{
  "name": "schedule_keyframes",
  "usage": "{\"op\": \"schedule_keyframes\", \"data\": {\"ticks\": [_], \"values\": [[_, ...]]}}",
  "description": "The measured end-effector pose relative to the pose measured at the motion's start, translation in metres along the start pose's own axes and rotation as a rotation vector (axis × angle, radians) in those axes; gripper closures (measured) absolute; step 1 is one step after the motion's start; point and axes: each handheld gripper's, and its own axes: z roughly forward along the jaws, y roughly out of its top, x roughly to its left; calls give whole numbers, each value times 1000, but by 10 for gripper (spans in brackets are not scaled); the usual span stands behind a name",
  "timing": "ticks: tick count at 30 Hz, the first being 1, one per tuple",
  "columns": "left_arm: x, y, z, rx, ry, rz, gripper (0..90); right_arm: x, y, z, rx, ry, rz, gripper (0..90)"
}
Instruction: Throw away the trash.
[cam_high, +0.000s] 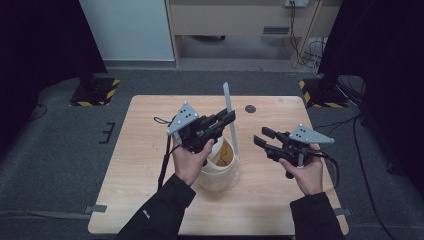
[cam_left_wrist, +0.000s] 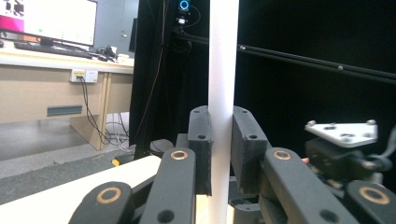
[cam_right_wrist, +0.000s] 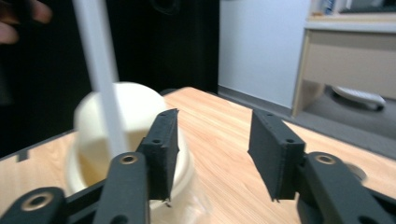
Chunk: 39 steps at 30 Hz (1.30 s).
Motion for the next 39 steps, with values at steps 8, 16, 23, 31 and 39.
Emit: {"op": "schedule_keyframes", "data": {"ticks": [8,16,23,31,39], "values": [[-2,-2,-3,20,10,44,791,-19,-22,4,53,-66,39,424],[3,-12,-6,53,32,78,790,-36,-44,7,126,-147,65,314],[10,-27,-6,75,32,70,790,-47,-65,10,194,-189,74,271],[14,-48,-9,119,39,79,789,-52,-74,11,237,-204,71,262],[15,-61,-9,161,21,75,785,-57,-83,12,270,-218,82,256]]}}
